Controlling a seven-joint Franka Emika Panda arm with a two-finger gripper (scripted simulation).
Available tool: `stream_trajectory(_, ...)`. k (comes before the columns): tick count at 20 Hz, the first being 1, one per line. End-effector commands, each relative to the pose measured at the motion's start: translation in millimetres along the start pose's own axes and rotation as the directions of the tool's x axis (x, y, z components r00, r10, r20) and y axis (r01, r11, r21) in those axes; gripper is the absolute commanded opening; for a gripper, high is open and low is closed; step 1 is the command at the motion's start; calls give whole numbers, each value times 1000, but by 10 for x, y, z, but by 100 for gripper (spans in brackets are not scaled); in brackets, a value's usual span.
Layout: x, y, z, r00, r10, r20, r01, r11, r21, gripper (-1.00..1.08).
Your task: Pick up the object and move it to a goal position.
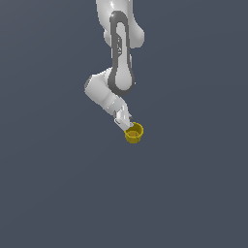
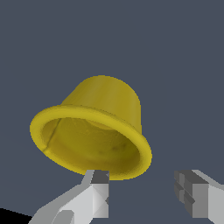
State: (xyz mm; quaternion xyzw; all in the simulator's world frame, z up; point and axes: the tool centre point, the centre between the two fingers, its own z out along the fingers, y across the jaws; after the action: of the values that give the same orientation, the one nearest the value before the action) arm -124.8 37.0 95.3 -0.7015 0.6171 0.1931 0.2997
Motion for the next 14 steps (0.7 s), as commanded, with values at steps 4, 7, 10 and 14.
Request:
stream_trajectory(4, -11, 39, 16, 998, 57, 17, -57, 998, 21, 28)
stream_trajectory(7, -13, 44, 19, 998, 64, 19, -64, 998, 23, 28)
stream_trajectory(10, -12, 42, 31, 998, 59, 17, -59, 998, 21, 28)
stream_trajectory(14, -14, 44, 142, 998, 62, 18, -62, 998, 22, 28)
